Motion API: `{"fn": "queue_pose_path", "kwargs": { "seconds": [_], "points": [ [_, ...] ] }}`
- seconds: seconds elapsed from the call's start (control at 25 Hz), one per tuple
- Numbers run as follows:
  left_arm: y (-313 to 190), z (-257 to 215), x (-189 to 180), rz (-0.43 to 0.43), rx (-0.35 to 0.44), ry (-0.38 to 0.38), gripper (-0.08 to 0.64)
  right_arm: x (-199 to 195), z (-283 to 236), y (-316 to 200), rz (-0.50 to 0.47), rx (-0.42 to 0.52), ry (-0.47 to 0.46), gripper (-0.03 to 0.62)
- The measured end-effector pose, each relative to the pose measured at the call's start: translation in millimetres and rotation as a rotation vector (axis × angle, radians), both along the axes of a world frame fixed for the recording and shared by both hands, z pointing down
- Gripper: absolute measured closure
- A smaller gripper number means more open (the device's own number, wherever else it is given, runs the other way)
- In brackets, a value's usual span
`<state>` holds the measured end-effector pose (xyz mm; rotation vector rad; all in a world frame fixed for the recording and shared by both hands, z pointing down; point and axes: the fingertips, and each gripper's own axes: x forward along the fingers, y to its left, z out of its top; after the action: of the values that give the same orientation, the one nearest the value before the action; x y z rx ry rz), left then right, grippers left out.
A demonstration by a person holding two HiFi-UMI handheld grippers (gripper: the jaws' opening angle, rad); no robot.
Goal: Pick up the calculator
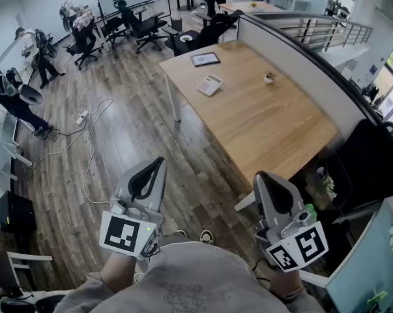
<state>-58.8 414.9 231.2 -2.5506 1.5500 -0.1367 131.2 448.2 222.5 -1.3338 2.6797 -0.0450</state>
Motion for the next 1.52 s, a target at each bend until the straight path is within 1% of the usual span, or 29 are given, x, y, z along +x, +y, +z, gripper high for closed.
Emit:
{"fn": "queue_pose_path", "kwargs": {
  "seconds": [0.28, 0.36, 0.44, 0.52, 0.64, 0.68, 0.76, 0.8, 0.84, 1.0, 1.2, 1.32, 1.4, 1.52],
  "points": [
    [-9, 1, 1, 0.001, -0.002, -0.006, 0.558, 0, 1, -8, -0.011, -0.001, 0.0, 0.581],
    [-11, 4, 2, 0.004, -0.003, -0.017, 0.558, -2, 2, -11, -0.017, -0.002, 0.003, 0.581],
    [-12, 6, 2, 0.002, -0.026, -0.036, 0.558, -4, 3, -13, -0.027, -0.004, 0.008, 0.581],
    [-14, 7, 1, -0.002, -0.042, -0.037, 0.558, -7, 6, -15, -0.029, -0.009, 0.013, 0.581],
    [-18, 8, -7, -0.014, -0.04, -0.027, 0.558, -1, 7, -21, 0.034, 0.006, -0.022, 0.577],
    [-19, 8, -10, -0.018, -0.034, -0.028, 0.558, 2, 6, -22, 0.058, 0.018, -0.038, 0.554],
    [-21, 7, -16, -0.02, -0.015, -0.029, 0.558, 3, 5, -24, 0.074, 0.026, -0.051, 0.432],
    [-22, 8, -18, -0.018, -0.007, -0.024, 0.558, 2, 7, -26, 0.074, 0.022, -0.049, 0.397],
    [-23, 10, -20, -0.016, -0.005, -0.018, 0.558, 0, 9, -29, 0.072, 0.018, -0.042, 0.382],
    [-34, 13, -31, -0.03, -0.02, 0.007, 0.558, -13, 16, -43, 0.063, 0.001, -0.026, 0.382],
    [-54, 10, -40, 0.003, -0.006, 0.003, 0.558, -34, 19, -64, 0.042, -0.03, -0.016, 0.382],
    [-75, 14, -51, 0.0, -0.024, 0.008, 0.558, -49, 16, -85, 0.022, -0.027, -0.004, 0.382],
    [-92, 19, -58, -0.001, -0.043, 0.007, 0.558, -57, 16, -102, 0.025, -0.025, -0.002, 0.382],
    [-119, 24, -68, 0.007, -0.051, -0.002, 0.558, -68, 21, -130, 0.036, -0.039, 0.003, 0.382]
  ]
}}
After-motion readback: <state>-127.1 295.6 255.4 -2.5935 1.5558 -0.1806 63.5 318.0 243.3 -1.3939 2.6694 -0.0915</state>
